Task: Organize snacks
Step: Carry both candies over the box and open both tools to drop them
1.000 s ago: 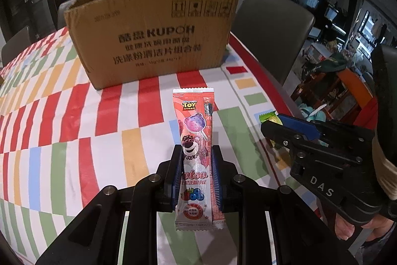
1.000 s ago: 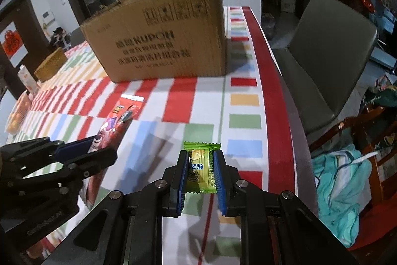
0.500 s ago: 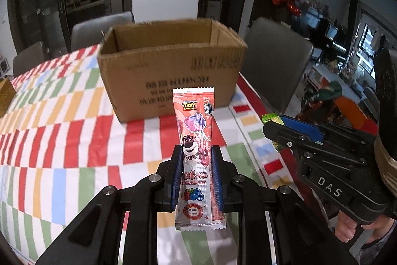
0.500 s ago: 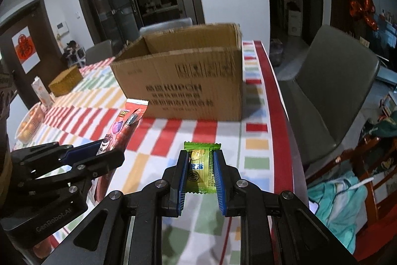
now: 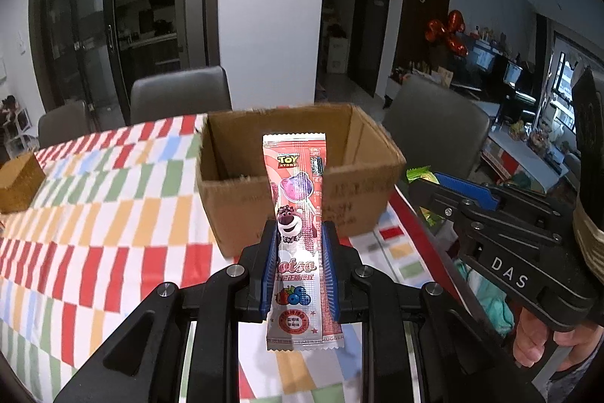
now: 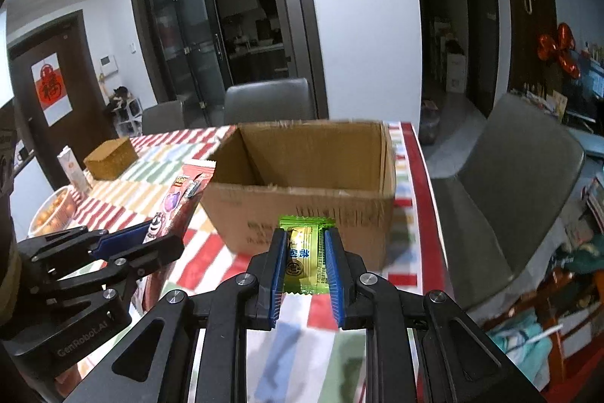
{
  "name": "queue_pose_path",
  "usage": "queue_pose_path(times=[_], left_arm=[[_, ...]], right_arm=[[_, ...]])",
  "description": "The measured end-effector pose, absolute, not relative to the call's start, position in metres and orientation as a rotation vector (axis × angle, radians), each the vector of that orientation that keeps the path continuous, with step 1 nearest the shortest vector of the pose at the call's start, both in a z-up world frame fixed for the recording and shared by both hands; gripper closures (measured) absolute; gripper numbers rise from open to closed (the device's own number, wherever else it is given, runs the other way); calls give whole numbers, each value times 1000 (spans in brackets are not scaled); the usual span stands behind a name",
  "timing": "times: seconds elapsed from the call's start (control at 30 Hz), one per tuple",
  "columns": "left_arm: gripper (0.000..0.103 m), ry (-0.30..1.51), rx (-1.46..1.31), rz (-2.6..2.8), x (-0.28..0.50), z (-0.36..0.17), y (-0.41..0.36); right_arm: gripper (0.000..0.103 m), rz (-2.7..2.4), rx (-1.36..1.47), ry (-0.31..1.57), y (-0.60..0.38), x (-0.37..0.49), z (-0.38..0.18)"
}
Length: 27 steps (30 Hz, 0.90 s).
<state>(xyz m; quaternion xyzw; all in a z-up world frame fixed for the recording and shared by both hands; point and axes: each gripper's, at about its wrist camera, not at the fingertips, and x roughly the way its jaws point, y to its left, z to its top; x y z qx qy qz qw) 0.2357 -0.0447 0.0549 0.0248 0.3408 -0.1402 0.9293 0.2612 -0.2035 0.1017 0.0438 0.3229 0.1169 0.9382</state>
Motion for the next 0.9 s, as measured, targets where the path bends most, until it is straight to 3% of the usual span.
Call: queue_pose_path(times=[0.5,0.9], left_arm=[[80,709,54,-287,300,88,-38],[80,794,38,-283,355,85,-50]], right_arm=[[81,232,35,627,-192,317,139],[81,206,20,691,-193,367,145]])
